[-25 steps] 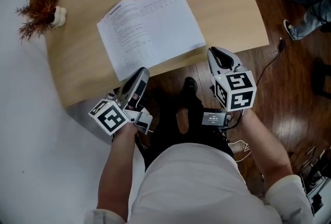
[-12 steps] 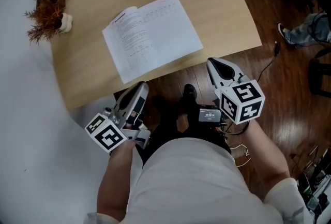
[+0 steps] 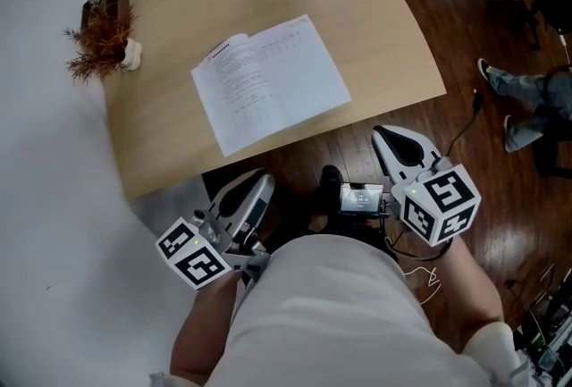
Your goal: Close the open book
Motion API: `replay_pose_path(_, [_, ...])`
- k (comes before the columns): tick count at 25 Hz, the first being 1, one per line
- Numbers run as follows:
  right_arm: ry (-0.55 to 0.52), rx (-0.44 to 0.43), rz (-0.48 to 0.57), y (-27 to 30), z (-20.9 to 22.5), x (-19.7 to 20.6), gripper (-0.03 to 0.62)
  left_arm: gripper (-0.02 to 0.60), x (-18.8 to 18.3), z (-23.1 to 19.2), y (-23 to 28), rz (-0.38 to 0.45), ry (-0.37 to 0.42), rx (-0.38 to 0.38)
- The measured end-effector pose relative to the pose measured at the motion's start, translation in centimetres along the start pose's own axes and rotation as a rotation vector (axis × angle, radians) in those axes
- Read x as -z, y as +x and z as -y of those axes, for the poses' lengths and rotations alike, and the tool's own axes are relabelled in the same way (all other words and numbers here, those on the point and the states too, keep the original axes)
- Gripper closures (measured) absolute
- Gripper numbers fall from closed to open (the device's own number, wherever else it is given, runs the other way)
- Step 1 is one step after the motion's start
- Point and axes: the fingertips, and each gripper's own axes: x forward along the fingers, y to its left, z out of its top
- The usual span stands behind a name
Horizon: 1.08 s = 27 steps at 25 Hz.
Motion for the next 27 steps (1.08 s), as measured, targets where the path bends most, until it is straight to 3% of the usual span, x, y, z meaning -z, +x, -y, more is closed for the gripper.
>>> replay_pose_path(9, [-0.053, -0.076, 0.066, -2.0, -2.9, -3.4, 0.594, 0.566, -1.6, 1.5, -0.7, 0.038, 0.064, -0.008])
replay_pose_path(27, [-0.082, -0.145, 0.085, -2.8, 0.0, -4.3, 0.594, 0.566, 0.0, 3.7, 3.4, 0.019, 0.095, -0.01])
